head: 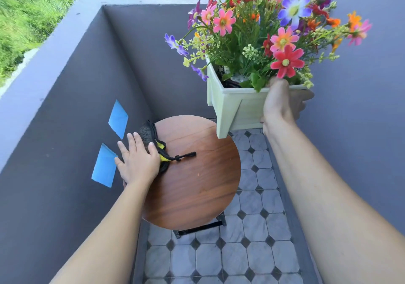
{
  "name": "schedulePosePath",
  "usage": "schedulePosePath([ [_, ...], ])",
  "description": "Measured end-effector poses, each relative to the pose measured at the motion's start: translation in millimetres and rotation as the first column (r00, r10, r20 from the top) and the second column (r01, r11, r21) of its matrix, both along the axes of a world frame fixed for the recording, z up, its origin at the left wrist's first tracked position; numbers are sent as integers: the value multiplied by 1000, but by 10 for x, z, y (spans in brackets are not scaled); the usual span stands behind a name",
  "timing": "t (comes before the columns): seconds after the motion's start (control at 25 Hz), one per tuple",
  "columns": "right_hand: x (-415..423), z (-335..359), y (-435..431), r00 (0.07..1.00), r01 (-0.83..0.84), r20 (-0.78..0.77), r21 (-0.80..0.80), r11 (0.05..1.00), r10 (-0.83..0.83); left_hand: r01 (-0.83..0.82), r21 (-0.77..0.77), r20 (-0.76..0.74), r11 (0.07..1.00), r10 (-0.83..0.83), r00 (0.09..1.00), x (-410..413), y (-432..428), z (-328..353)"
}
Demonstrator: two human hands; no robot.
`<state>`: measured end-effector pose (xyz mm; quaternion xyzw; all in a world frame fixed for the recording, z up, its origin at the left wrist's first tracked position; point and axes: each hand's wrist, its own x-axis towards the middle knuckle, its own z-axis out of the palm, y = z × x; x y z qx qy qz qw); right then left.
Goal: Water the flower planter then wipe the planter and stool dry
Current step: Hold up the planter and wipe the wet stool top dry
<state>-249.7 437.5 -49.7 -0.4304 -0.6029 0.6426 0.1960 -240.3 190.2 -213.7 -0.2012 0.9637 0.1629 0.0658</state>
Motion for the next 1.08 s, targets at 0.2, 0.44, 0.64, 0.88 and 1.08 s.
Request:
schedulePosePath([
  [0.2, 46, -1, -134, 1000, -27, 6, 0, 1000, 27, -111, 43, 1, 993, 111, 994, 612, 0, -24],
  [0.44, 152, 6, -273, 999, -51, -6, 3, 999, 51, -252, 295, -9, 922, 267, 964, 1243, 54, 61],
  [0.64, 251, 55, -464, 994, -106, -2, -7, 994, 106, -473, 708, 243, 525, 448, 861, 1549, -449, 144],
  [0.88, 371, 79, -760, 989, -149, 14, 16, 989, 149, -436, 658, -28, 614, 598, 801, 1381, -733, 763],
  [1.08, 486, 84, -999, 977, -213, 3, -50, 976, 214, -228, 772, -2, 593, 362, 932, 677, -572, 1140],
])
